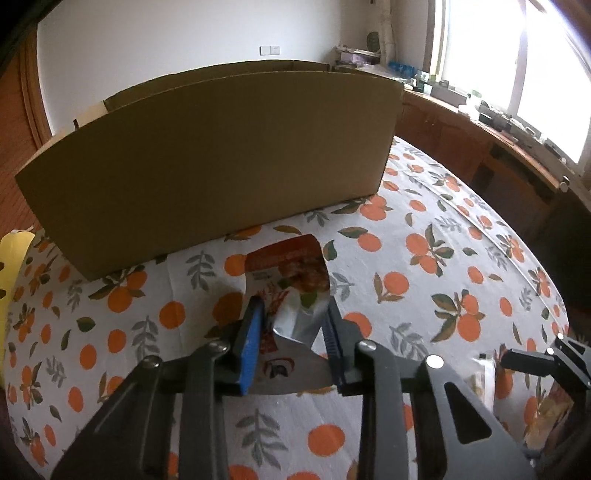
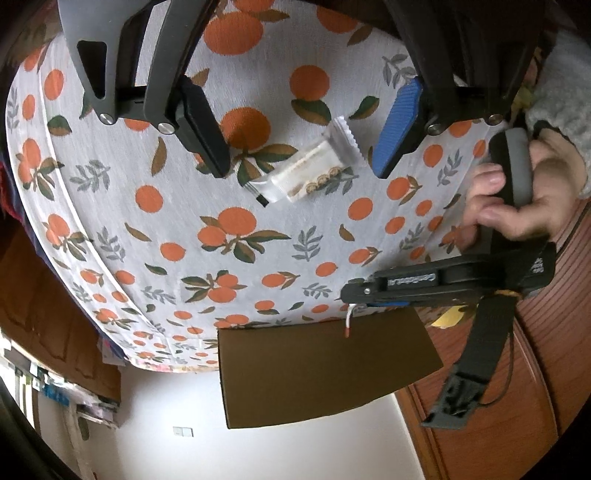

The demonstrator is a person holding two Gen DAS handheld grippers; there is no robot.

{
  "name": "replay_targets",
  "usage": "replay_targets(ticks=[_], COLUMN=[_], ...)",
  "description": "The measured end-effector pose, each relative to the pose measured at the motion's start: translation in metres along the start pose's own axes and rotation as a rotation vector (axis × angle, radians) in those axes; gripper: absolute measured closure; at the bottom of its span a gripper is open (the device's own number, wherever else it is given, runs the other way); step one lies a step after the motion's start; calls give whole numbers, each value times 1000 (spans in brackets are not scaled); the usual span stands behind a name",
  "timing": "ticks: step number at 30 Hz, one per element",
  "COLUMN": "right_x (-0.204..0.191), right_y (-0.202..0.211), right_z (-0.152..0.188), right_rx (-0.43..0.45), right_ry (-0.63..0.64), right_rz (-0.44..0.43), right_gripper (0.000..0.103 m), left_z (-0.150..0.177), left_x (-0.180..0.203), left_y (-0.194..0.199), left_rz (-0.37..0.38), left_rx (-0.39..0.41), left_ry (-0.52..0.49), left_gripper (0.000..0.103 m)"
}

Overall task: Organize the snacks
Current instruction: 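Grasp the red-labelled pack with the left tool and lift it, then grasp the white wrapped bar with the right tool and lift it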

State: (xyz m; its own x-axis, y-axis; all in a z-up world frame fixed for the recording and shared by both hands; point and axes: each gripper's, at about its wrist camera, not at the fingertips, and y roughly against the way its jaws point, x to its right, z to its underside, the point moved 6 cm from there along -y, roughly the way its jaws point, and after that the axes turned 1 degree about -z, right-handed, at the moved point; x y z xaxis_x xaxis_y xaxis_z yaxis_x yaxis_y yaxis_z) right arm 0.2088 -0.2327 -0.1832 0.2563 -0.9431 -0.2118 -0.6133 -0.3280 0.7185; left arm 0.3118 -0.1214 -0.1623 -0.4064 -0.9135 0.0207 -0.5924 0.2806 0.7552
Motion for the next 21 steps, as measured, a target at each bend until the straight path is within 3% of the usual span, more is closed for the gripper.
replay_targets(ticks=[3,8,21], right_x=[-1,-2,-13], right_y=[1,0,-25], right_z=[1,1,-28], right_rx=[-8,-20,-77], right_ry=[9,26,6], right_rz=[8,10,-61], right_gripper=[47,63,59], left_z=[1,0,-3], left_x=[-2,-11,-53], left_y=[4,15,24], left_rz=[7,16,11], left_rx=[10,33,31], left_ry=[4,16,73], left_gripper=[76,79,83])
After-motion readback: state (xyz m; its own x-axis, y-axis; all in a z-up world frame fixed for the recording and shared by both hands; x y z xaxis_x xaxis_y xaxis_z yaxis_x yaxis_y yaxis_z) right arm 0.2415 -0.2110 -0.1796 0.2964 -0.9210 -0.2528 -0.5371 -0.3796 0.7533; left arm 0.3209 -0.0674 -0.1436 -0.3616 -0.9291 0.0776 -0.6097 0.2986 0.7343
